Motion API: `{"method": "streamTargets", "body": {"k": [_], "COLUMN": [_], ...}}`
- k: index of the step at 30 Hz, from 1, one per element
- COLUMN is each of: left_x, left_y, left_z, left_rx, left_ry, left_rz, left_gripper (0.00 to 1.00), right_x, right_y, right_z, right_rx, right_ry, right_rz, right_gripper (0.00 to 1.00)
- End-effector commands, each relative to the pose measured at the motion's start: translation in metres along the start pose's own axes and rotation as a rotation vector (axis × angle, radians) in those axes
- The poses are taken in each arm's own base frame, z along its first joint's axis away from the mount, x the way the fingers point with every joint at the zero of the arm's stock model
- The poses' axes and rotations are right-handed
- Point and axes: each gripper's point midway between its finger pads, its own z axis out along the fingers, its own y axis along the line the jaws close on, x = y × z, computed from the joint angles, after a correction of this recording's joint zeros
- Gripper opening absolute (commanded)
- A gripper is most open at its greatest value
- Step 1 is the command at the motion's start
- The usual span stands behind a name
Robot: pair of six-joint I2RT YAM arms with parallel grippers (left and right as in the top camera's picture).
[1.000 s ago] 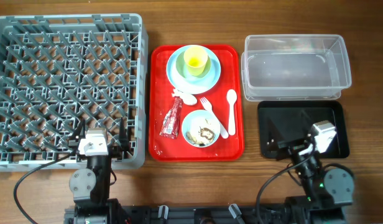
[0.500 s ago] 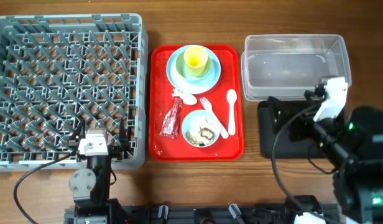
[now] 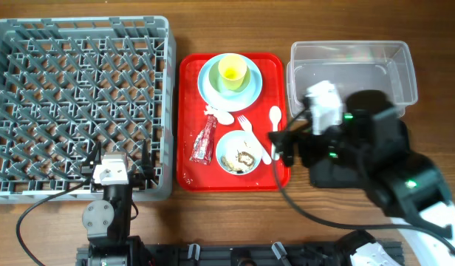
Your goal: Sort waste into correct bins and load items into the dishwasher rack
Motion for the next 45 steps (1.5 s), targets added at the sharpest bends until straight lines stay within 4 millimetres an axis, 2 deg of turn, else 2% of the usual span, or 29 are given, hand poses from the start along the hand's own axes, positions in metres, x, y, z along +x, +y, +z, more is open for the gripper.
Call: {"method": "streamTargets", "body": {"k": [1,5,7,8,11,17,22,24,26,27,30,33,36,38,40,42,45], "left_x": [0.002,0.002,0.002,0.002,0.002,0.002,0.002,0.002,0.002,0.002,0.002,0.002,0.002,0.002,0.002,0.002,0.002], "left_y": [0.000,0.000,0.000,0.000,0.000,0.000,0.000,0.000,0.000,0.000,0.000,0.000,0.000,0.000,0.000,0.000,0.000], "left_z": [0.000,0.000,0.000,0.000,0.000,0.000,0.000,0.000,0.000,0.000,0.000,0.000,0.000,0.000,0.000,0.000,0.000], "left_rx": [-0.001,-0.001,-0.001,-0.001,-0.001,-0.001,-0.001,-0.001,-0.001,-0.001,-0.001,-0.001,-0.001,-0.001,-0.001,-0.001,-0.001], "left_ry": [0.002,0.002,0.002,0.002,0.002,0.002,0.002,0.002,0.002,0.002,0.002,0.002,0.002,0.002,0.002,0.002,0.002], "left_rz": [0.013,0.013,0.013,0.013,0.012,0.013,0.012,0.013,0.013,0.012,0.013,0.013,0.013,0.013,0.013,0.013,0.013], "left_gripper": [1.00,1.00,1.00,1.00,1.00,1.00,1.00,1.00,1.00,1.00,1.00,1.00,1.00,1.00,1.00,1.00,1.00], "right_x": [-0.002,0.008,0.008,0.006,0.004,0.002,-0.014,-0.026,-0.040,-0.047,-0.066,-0.064,-0.054,-0.040,-0.027,-0.027,-0.038], "right_y": [0.031,0.085,0.110,0.121,0.133,0.134,0.101,0.094,0.090,0.086,0.071,0.048,0.037,0.031,0.024,0.019,0.026], "right_z": [0.031,0.072,0.086,0.090,0.090,0.090,0.092,0.084,0.064,0.050,-0.019,-0.073,-0.102,-0.107,-0.102,-0.098,-0.089], "right_rx": [-0.005,-0.094,-0.145,-0.178,-0.235,-0.237,-0.037,0.007,0.038,0.053,0.091,0.137,0.148,0.158,0.189,0.227,0.205], "right_ry": [0.042,0.086,0.073,0.062,0.052,0.043,-0.024,-0.076,-0.149,-0.191,-0.350,-0.442,-0.474,-0.442,-0.387,-0.372,-0.384], "right_rz": [-0.088,-0.231,-0.259,-0.245,-0.228,-0.234,-0.229,-0.226,-0.217,-0.211,-0.172,-0.131,-0.111,-0.117,-0.124,-0.123,-0.123], "right_gripper": [1.00,1.00,1.00,1.00,1.00,1.00,1.00,1.00,1.00,1.00,1.00,1.00,1.00,1.00,1.00,1.00,1.00]}}
